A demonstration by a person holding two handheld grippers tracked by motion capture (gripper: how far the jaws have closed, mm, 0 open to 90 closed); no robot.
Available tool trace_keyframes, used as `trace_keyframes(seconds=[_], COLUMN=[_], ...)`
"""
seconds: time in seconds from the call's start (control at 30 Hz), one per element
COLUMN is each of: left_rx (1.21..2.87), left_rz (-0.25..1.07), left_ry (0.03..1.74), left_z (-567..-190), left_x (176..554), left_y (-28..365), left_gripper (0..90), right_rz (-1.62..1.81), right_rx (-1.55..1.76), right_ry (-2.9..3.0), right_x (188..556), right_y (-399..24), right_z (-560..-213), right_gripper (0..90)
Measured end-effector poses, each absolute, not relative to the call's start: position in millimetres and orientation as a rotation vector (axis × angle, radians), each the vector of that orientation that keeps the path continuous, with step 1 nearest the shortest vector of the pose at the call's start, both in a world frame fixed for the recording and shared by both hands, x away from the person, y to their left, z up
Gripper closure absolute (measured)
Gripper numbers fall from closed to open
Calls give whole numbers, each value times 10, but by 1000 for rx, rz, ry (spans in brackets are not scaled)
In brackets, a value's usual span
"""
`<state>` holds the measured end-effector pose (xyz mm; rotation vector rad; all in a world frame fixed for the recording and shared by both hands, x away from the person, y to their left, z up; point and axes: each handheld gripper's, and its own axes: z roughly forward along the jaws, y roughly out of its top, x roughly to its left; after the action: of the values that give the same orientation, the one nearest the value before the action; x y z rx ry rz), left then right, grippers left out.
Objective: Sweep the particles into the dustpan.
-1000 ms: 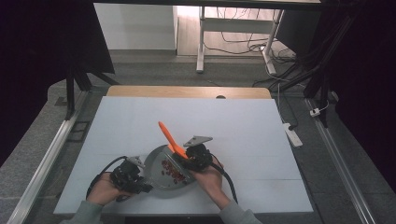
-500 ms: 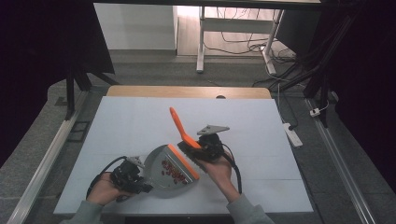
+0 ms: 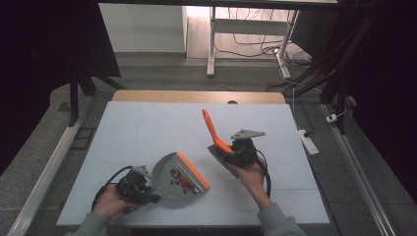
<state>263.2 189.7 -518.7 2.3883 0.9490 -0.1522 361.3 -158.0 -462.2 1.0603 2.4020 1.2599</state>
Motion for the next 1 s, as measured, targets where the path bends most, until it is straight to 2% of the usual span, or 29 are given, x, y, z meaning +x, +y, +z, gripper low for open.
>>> trace_keyframes(seconds=[0.47, 0.8, 1.0], left_rx=[2319, 2272, 2240], left_rz=[-104, -95, -43], left_ry=[960, 991, 992], left_z=[-5238, -5234, -5164], left_x=[2573, 2561, 2523], left_y=[1877, 1886, 1882], left_gripper=[618, 618, 619], right_rz=[1243, 1218, 1197], right_rx=[1107, 1035, 980], right_ry=[2357, 2403, 2434], right_x=[3588, 3455, 3371], right_y=[-1991, -2212, -2285], right_z=[-4661, -4702, -4724], right_gripper=[709, 709, 709])
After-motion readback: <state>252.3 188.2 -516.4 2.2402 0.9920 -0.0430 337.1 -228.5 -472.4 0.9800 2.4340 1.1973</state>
